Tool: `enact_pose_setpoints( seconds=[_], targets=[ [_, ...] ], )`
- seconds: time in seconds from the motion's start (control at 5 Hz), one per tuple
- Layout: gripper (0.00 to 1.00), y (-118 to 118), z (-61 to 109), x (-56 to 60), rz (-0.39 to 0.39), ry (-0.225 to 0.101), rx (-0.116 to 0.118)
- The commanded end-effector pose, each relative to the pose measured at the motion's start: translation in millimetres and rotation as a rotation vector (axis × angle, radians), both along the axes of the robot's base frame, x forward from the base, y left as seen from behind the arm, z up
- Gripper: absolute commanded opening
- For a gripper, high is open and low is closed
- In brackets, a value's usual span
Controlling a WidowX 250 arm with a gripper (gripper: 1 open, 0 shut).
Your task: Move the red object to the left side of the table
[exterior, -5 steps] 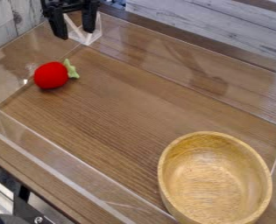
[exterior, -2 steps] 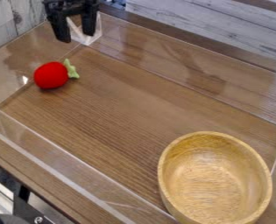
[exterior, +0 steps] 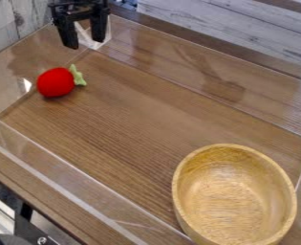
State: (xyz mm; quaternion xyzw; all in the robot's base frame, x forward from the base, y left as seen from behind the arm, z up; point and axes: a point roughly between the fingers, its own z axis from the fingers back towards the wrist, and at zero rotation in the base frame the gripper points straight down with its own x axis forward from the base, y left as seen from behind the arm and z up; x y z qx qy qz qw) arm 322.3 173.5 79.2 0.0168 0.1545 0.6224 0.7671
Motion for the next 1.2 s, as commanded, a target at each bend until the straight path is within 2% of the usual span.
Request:
enact_pose_setpoints(
  seconds=[0.0,0.4,0.8,1.0],
  targets=[
    [1.0,0,20.1,9.9,-0.018,-0.058,0.026],
    [1.0,-1,29.4,17.9,-0.092,-0.066,-0.001],
    [1.0,-11,38.5,18.2,-0.122,-0.065,-0.015],
    [0.0,-20,38.9,12.6,-0.122,-0.073,-0.02]
  ],
)
